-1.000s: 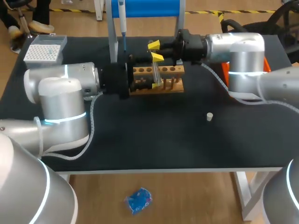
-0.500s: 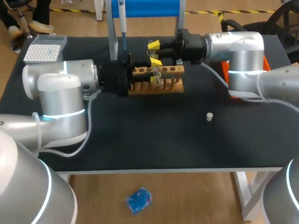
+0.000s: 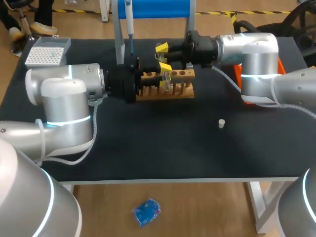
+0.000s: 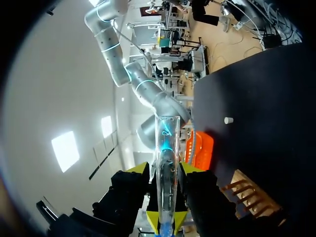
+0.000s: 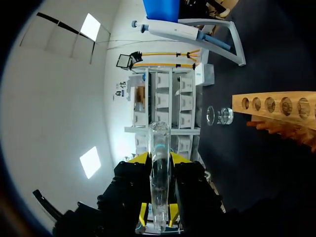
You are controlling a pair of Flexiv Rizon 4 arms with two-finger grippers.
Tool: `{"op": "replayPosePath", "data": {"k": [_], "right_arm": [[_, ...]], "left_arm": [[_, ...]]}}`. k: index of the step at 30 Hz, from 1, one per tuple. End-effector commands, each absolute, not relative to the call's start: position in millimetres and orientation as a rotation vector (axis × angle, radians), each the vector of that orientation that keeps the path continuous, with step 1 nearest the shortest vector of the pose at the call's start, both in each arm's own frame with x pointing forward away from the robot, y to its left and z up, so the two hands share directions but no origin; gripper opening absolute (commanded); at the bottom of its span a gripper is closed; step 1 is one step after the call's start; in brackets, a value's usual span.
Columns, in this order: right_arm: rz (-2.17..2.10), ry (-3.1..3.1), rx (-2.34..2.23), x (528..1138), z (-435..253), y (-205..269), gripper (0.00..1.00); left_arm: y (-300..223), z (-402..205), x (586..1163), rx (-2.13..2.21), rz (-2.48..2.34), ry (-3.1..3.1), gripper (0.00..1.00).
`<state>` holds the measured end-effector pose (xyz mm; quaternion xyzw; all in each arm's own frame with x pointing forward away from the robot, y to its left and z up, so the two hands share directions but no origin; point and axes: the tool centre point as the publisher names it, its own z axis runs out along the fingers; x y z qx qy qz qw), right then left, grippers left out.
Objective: Invert the test tube, pick up the pipette, mount the tip to pipette, aspirate from beaker and dispense into the tube, eject the tip, return the pipette, and cap with the stopper.
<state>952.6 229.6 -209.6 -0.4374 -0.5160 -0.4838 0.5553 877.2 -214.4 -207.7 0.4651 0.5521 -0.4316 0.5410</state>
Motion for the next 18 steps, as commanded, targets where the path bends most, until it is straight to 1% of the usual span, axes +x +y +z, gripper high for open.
{"op": "replayPosePath", "data": {"k": [1,5,6,7,14,15,16,18], "right_arm": [[-1.135,-1.224,-1.028,955.1,-210.6,230.0,0.0],[-1.129,-1.224,-1.03,954.7,-211.2,230.4,0.0],[-1.128,-1.224,-1.03,954.7,-211.2,230.4,0.0],[-1.128,-1.223,-1.03,954.5,-211.3,230.5,0.0],[-1.139,-1.225,-1.025,953.8,-210.7,232.6,0.0],[-1.141,-1.224,-1.026,954.1,-210.2,232.9,0.2],[-1.148,-1.224,-1.028,954.4,-210.0,233.1,1.0],[-1.154,-1.228,-1.032,954.9,-209.6,232.4,1.0]], "left_arm": [[-214.6,-208.6,877.8,1.098,-1.012,1.299,0.33],[-214.0,-208.4,878.2,1.093,-1.009,1.299,0.26],[-213.9,-208.5,878.3,1.094,-1.007,1.3,0.16],[-213.9,-208.5,878.3,1.095,-1.007,1.301,0.0],[-213.7,-210.5,878.5,1.103,-1.011,1.322,0.0],[-213.8,-210.6,878.6,1.103,-1.02,1.325,0.0],[-213.9,-210.5,878.6,1.101,-1.027,1.329,0.0],[-213.8,-209.6,878.4,1.09,-1.04,1.348,0.0]]}}
